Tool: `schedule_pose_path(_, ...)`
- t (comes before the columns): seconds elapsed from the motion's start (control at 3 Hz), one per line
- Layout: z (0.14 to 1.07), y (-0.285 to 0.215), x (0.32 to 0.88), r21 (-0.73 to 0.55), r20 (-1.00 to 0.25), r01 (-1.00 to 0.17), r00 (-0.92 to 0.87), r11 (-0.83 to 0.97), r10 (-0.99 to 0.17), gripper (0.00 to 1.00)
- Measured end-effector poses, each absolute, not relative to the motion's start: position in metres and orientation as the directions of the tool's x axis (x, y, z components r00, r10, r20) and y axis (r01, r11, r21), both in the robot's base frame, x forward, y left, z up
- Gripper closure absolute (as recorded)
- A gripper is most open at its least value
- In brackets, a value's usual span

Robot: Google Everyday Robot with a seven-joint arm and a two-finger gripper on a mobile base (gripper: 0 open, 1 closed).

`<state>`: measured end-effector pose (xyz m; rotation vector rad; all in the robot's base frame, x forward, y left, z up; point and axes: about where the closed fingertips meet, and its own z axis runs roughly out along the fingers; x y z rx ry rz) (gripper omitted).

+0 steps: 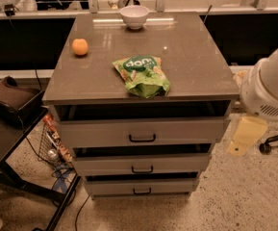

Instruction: Open middle drawer

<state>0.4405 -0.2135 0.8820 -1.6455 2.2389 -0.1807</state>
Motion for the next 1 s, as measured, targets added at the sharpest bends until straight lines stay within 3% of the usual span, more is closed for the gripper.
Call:
schedule_pose_path(0.67, 0.809, -0.190, 0.422, -0.437, -0.100, -0.873, -0.190, 0.215, -0.977, 0.00)
schedule_pose_path(1.0, 0.761, -0.154, 0.399, -0.506, -0.071, -0.848, -0.140, 0.157, -0.988, 0.00)
